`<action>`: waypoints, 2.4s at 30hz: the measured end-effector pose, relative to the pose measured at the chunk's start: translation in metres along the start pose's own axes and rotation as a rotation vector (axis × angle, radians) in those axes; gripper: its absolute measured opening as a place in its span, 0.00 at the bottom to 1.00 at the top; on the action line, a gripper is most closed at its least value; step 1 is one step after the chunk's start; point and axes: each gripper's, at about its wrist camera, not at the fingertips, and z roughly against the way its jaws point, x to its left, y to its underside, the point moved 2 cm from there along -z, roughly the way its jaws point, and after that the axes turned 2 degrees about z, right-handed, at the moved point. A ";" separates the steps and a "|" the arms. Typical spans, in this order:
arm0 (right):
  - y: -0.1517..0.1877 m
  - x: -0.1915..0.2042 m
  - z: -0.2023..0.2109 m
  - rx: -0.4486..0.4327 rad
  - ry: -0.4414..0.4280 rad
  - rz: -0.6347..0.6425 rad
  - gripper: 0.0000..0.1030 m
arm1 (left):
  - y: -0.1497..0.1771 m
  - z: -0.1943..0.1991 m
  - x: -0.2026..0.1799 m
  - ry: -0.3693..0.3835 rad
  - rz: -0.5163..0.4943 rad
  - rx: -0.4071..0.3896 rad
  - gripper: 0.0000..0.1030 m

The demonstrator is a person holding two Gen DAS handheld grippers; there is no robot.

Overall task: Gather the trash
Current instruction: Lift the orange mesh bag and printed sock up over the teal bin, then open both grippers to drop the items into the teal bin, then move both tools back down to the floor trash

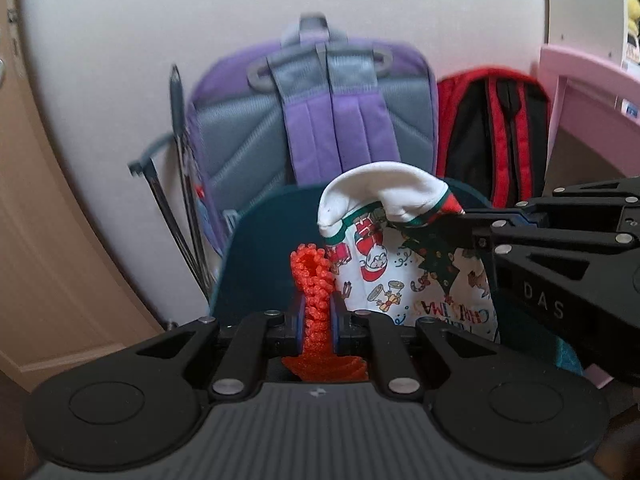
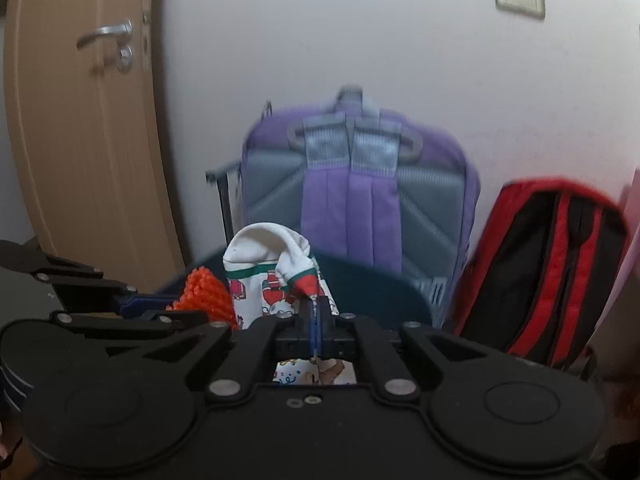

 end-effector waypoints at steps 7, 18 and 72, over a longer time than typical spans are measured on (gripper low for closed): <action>0.014 0.001 -0.014 0.076 -0.022 0.010 0.14 | 0.009 -0.025 0.001 0.042 0.022 0.081 0.12; 0.010 -0.004 0.018 0.074 -0.029 0.041 0.24 | 0.011 -0.004 0.000 0.049 0.064 0.069 0.62; 0.324 0.063 0.018 0.484 -0.198 -0.040 0.49 | 0.317 0.003 0.072 0.086 0.247 0.364 0.97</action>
